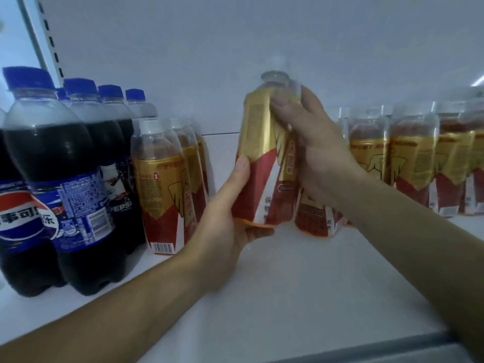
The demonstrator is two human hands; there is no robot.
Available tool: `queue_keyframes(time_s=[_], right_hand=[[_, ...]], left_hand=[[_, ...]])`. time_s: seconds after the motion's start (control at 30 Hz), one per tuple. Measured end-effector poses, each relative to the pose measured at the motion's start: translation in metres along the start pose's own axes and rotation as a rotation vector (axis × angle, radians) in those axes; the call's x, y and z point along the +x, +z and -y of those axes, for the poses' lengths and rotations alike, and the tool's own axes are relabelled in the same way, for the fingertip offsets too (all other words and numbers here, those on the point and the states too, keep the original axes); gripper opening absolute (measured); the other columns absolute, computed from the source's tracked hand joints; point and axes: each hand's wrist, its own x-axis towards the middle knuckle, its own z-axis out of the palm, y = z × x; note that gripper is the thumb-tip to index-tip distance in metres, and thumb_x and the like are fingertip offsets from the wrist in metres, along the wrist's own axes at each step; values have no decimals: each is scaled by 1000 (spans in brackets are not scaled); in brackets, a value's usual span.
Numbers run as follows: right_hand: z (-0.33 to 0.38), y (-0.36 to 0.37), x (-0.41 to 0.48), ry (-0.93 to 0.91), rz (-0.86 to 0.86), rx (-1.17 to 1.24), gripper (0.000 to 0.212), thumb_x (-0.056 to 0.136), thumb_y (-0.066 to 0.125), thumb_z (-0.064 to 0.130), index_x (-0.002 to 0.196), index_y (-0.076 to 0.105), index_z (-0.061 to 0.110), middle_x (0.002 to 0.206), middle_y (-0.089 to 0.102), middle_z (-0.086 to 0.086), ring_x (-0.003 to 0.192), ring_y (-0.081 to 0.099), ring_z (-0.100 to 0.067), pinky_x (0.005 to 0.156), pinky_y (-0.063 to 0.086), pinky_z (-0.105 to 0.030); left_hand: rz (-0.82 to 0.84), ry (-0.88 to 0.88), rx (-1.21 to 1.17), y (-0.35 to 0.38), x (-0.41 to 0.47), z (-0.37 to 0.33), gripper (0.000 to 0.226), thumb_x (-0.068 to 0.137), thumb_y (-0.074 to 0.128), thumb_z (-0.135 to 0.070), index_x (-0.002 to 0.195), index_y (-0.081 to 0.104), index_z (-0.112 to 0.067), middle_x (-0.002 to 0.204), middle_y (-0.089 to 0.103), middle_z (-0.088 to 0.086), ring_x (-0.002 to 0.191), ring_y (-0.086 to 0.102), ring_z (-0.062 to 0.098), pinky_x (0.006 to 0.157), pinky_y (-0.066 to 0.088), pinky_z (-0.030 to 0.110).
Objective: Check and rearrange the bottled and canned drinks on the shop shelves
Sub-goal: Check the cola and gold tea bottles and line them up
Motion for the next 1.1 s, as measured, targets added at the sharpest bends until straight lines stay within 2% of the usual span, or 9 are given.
queue_keyframes(time_s=[0.1, 0.27, 0.37, 0.6, 0.7, 0.8, 0.9, 1.0, 1.1], right_hand=[[1, -1, 0, 135, 78, 121, 47, 92, 67, 30, 132, 53, 9, 88, 71, -5, 77, 71, -21, 74, 59, -36], [1, 0, -2, 10, -28, -50, 74, 81, 81, 30, 144, 44, 20, 106, 74, -5, 89, 75, -24, 78, 61, -42], [-2, 3, -7, -79, -37, -200, 84, 79, 84, 29, 149, 36, 28, 121, 70, -2, 103, 73, -19, 84, 61, -41], [3, 7, -6, 151, 36, 74, 47, 95, 65, 34, 137, 54, 14, 97, 73, -1, 86, 74, -19, 78, 59, -39], [2, 4, -7, 30, 5, 39, 60, 90, 73, 28, 143, 48, 15, 104, 72, -2, 88, 74, -17, 78, 59, -37], [-1, 5, -10, -81, -25, -297, 78, 78, 82, 39, 143, 41, 27, 123, 66, 4, 101, 71, -7, 86, 60, -29], [-6, 7, -8, 20, 22, -241, 93, 77, 80, 48, 153, 31, 27, 128, 65, 2, 105, 71, -11, 93, 58, -37], [-2, 6, -5, 143, 40, -105, 78, 87, 74, 40, 153, 34, 27, 124, 67, -4, 95, 75, -17, 84, 59, -36], [0, 4, -7, 71, -16, -188, 72, 90, 74, 34, 151, 37, 27, 122, 67, -1, 91, 75, -12, 79, 61, -32]], left_hand=[[93, -122, -77, 2, -3, -5, 74, 81, 36, -75, 107, 77, -19, 99, 74, 15, 73, 73, 32, 52, 51, 29], [-12, -2, -59, 2, 4, -4, 59, 93, 35, -64, 124, 68, -26, 118, 73, 5, 111, 69, 25, 86, 55, 43], [-41, 113, -7, 4, 3, -6, 50, 83, 45, -60, 116, 70, -33, 116, 74, -1, 111, 69, 17, 99, 50, 47], [20, -172, -120, 2, -4, -10, 74, 80, 45, -71, 114, 74, -13, 102, 76, 13, 80, 74, 29, 61, 60, 39], [-27, -42, -39, 3, 0, -8, 56, 93, 36, -65, 114, 73, -29, 111, 75, 3, 100, 73, 23, 84, 58, 45], [-57, 96, 26, 6, 2, -4, 52, 90, 38, -64, 117, 70, -33, 117, 73, 0, 111, 69, 20, 103, 47, 51], [-99, 10, -42, 6, -1, -2, 64, 83, 41, -69, 113, 74, -23, 105, 76, 8, 92, 74, 27, 87, 56, 51], [2, -185, -158, 3, -2, -6, 75, 86, 36, -75, 94, 81, -16, 95, 76, 13, 76, 74, 30, 61, 60, 41], [-28, -171, -117, 4, 0, -7, 71, 91, 32, -73, 91, 82, -23, 99, 77, 9, 86, 76, 26, 71, 60, 42]])
